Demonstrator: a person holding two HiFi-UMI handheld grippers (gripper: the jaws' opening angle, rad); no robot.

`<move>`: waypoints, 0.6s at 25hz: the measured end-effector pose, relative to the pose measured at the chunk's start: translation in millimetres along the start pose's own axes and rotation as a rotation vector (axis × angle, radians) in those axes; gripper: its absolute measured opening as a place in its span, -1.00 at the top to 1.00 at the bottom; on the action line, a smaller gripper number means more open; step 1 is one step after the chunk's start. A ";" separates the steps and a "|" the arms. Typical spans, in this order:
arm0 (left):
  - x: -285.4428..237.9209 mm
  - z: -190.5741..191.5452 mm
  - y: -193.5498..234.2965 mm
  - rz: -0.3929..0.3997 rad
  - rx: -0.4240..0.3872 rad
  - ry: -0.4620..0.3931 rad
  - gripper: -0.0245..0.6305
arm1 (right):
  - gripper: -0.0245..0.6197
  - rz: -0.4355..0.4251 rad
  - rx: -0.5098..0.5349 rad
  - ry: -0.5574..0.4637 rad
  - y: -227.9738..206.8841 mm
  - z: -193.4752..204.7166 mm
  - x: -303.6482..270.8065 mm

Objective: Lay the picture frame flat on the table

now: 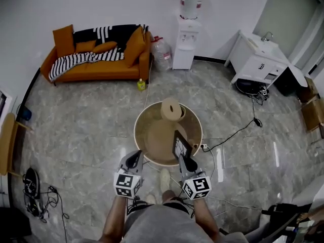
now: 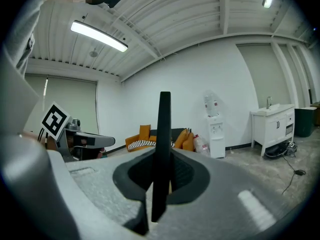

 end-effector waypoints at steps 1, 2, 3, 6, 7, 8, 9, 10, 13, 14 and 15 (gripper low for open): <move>-10.7 0.1 3.7 -0.011 0.004 0.006 0.87 | 0.83 -0.011 -0.001 0.011 -8.5 0.2 -11.2; -21.8 1.0 7.4 -0.023 0.009 0.013 0.87 | 0.83 -0.022 -0.004 0.023 -17.1 1.2 -22.6; -32.9 3.0 11.3 -0.034 0.016 0.021 0.87 | 0.83 -0.032 -0.007 0.037 -25.4 3.1 -33.9; -64.8 12.2 24.3 -0.060 0.046 0.054 0.87 | 0.83 -0.058 -0.018 0.086 -47.1 9.7 -66.9; -74.8 15.3 28.2 -0.067 0.056 0.066 0.87 | 0.83 -0.067 -0.023 0.102 -54.0 11.2 -77.2; -84.9 18.1 31.8 -0.074 0.064 0.077 0.87 | 0.83 -0.076 -0.028 0.117 -61.1 12.3 -87.4; -95.4 20.6 35.2 -0.079 0.071 0.087 0.87 | 0.83 -0.083 -0.032 0.130 -68.9 13.2 -98.2; -106.5 22.9 38.7 -0.084 0.077 0.096 0.87 | 0.83 -0.090 -0.037 0.142 -77.1 14.2 -109.4; -136.8 32.5 47.0 -0.102 0.103 0.129 0.87 | 0.83 -0.107 -0.051 0.180 -100.4 19.9 -139.9; -144.6 36.7 49.0 -0.109 0.114 0.140 0.87 | 0.83 -0.114 -0.052 0.194 -106.8 22.9 -148.2; -151.7 41.0 51.3 -0.116 0.123 0.150 0.87 | 0.83 -0.122 -0.050 0.208 -112.5 26.4 -156.2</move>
Point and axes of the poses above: the fingertips, and each gripper's own axes: x backward along the fingers, y to its left, z out of its underside, the point moved 9 cm from there along x, backward along the fingers, and after that the axes turned 7 degrees about -x, right-handed, at the moved point
